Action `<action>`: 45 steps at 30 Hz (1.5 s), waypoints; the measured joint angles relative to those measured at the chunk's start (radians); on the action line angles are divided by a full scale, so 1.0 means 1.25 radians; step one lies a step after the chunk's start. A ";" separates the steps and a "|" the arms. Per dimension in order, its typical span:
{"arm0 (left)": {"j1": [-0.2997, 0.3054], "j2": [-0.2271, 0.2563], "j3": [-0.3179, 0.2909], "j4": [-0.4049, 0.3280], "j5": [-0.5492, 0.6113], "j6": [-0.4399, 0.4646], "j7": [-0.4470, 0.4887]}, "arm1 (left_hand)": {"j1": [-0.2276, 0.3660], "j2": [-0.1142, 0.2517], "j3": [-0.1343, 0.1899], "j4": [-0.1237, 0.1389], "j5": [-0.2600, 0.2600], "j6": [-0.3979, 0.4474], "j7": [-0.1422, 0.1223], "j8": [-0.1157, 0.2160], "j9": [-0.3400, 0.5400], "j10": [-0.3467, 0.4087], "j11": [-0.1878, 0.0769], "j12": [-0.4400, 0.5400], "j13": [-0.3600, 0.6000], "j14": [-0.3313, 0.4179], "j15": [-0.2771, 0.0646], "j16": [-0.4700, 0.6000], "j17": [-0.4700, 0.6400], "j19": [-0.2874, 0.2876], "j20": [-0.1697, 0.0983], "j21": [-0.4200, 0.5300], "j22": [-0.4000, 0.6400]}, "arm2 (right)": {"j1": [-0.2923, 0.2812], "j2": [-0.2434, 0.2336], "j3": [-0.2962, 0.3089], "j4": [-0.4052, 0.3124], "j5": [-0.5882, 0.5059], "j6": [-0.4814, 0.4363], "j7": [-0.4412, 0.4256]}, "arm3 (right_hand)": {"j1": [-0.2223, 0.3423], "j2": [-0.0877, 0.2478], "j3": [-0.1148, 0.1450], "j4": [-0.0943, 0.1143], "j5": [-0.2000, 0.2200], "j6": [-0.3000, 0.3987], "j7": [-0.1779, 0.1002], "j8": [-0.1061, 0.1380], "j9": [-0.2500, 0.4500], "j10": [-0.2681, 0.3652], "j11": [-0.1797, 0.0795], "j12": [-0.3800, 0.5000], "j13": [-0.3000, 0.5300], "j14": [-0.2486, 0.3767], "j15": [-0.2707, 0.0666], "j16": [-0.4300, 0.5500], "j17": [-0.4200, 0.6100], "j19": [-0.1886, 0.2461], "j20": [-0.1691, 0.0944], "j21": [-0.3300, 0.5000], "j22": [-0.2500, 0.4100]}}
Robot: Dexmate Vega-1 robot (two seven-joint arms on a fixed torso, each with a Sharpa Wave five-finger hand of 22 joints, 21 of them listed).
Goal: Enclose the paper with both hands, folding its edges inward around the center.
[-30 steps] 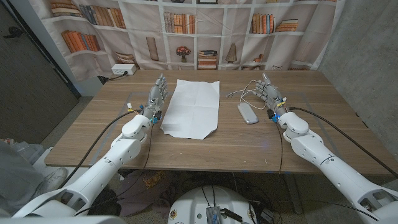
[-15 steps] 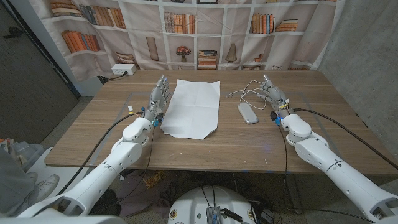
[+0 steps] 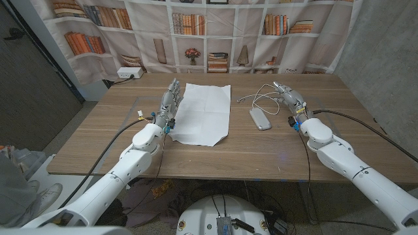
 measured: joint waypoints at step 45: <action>0.023 0.084 -0.013 -0.131 0.020 0.121 0.054 | 0.017 0.011 0.003 -0.003 0.000 0.003 0.003 -0.004 0.000 0.001 0.016 0.000 0.000 0.000 0.006 0.000 0.000 0.000 0.000 0.000 0.000 | -0.077 -0.085 -0.043 -0.282 -0.233 -0.335 -0.156 | 0.004 -0.004 -0.006 0.017 -0.004 0.033 0.004 0.004 0.004 0.010 -0.007 -0.001 0.007 0.013 0.002 0.009 0.006 0.013 -0.020 -0.001 0.004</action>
